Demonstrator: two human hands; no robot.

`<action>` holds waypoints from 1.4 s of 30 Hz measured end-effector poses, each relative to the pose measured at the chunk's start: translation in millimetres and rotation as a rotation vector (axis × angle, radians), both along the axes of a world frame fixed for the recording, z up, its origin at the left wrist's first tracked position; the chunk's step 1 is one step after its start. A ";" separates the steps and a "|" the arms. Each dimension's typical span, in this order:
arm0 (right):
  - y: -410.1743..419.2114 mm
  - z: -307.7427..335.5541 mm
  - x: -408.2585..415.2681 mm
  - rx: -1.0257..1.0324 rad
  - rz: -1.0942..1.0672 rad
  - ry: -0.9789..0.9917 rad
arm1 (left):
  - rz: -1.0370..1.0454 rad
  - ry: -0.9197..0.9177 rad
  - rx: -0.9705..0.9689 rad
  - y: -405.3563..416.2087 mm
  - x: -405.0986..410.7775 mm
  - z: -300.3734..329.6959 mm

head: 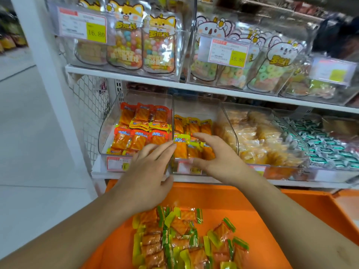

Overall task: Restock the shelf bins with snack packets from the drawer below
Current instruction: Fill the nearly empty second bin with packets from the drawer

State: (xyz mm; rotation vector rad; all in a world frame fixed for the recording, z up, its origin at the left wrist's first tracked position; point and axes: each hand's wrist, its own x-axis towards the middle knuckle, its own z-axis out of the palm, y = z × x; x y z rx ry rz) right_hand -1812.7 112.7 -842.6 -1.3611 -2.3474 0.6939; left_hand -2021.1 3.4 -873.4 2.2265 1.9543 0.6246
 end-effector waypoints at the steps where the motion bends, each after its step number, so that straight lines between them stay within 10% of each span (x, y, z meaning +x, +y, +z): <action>1: -12.0 1.9 5.5 0.047 0.008 0.005 | -0.008 -0.021 0.002 -5.3 -0.2 -0.7; 20: -97.9 -243.7 48.3 -0.476 -0.066 -0.295 | 0.184 -0.182 -0.611 -54.7 -3.3 -199.7; 32: -64.2 -359.0 17.1 -0.329 -0.067 -0.411 | 0.156 -0.060 -0.632 7.9 -20.6 -313.3; 42: -78.2 -330.4 27.2 -0.274 -0.113 -0.522 | 0.272 -0.110 -0.522 -7.8 -16.9 -286.7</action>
